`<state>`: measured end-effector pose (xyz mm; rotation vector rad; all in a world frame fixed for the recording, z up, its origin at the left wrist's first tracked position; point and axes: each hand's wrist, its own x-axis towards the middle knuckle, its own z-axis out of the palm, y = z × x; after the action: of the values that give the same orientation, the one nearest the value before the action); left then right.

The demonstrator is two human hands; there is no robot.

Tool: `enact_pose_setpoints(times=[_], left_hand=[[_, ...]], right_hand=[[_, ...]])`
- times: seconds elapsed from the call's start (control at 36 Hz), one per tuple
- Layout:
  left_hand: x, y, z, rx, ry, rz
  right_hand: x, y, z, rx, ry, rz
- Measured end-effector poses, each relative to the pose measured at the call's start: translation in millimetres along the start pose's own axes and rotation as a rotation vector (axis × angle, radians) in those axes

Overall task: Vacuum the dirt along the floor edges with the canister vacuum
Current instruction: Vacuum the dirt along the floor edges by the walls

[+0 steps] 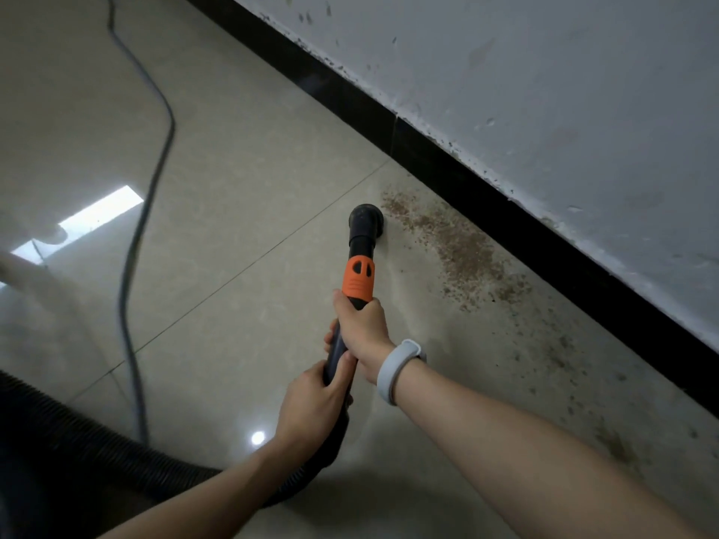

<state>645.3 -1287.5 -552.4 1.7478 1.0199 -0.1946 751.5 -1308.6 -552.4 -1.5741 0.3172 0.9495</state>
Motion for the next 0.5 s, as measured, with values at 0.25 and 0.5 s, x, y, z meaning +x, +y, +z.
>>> enact_pose_setpoints(times=[0.25,0.5], left_hand=[[29.1,8.5,-1.7,0.109,0.054,0.037],[48.7,11.6,-17.8,0.151,0.063,0.063]], right_hand=[[24.4,-15.6,3.9,0.085,-0.038,-0.007],[44.7,-34.4,7.7,0.192,-0.093,-0.017]])
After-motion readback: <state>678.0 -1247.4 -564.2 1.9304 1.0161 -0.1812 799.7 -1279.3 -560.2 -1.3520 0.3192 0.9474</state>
